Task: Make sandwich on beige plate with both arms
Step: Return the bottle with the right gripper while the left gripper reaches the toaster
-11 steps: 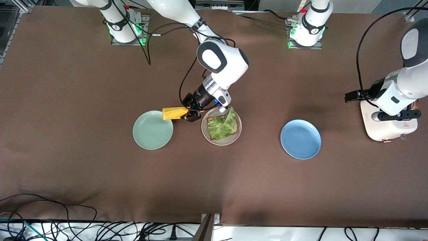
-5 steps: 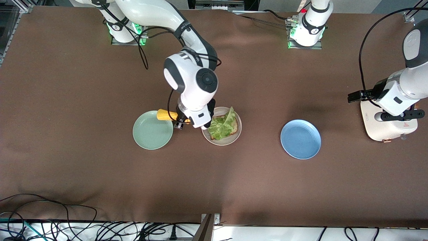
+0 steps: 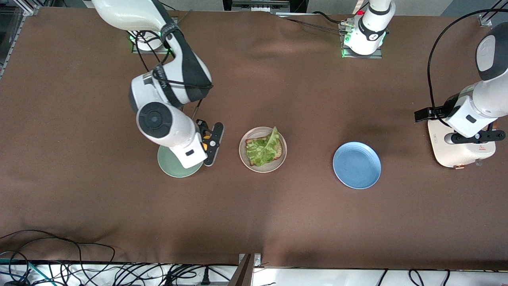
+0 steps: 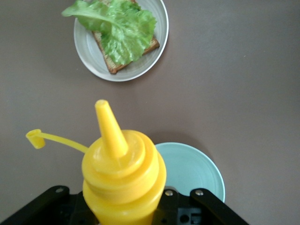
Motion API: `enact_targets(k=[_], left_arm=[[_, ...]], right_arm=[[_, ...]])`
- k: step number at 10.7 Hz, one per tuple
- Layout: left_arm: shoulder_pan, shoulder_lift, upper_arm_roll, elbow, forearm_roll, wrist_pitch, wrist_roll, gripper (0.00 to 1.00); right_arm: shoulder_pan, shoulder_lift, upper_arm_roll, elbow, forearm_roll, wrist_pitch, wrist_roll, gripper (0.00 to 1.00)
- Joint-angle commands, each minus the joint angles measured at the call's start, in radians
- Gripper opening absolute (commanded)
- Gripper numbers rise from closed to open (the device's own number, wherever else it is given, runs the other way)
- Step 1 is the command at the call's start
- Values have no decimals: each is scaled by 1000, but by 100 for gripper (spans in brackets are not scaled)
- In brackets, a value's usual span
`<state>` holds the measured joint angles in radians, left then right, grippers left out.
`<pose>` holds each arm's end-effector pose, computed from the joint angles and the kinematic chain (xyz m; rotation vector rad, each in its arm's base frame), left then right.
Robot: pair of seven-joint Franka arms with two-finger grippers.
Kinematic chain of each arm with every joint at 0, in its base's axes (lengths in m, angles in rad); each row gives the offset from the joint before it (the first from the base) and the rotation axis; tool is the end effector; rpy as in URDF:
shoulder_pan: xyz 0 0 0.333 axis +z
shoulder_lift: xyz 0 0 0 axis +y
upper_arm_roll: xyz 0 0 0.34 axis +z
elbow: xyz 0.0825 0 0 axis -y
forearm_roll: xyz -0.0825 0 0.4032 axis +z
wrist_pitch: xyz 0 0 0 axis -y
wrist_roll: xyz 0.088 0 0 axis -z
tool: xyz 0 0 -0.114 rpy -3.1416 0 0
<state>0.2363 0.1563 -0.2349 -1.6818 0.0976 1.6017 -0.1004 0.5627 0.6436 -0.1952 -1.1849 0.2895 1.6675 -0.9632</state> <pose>0.6033 0.0194 0.5002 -3.0472 -0.1310 0.3501 0.6734 0.3324 0.4129 -2.3274 -1.7886 0.1401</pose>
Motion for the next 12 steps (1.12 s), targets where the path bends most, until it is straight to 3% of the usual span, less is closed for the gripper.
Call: enact_targets(k=[1,3,5,9,12], left_arm=[[37,-6,-6,-13,24,18,100,100],[81,0,-3,-19,25,32,134,100],[161,5,2,-25,39,49,317,100],[334,32,2,-25,86,64,429,100],[431,100,2,-21,131,165,592,99]], right_arm=[[-71,-172,11,-252,100,31,-212,0],[-160,-225,11,-338,155,22,-424,0],[-274,-220,11,-393,235,12,-692,0],[-490,-92,11,-424,425,-87,-1165,0],[-573,26,11,-420,523,-98,-1421,0]])
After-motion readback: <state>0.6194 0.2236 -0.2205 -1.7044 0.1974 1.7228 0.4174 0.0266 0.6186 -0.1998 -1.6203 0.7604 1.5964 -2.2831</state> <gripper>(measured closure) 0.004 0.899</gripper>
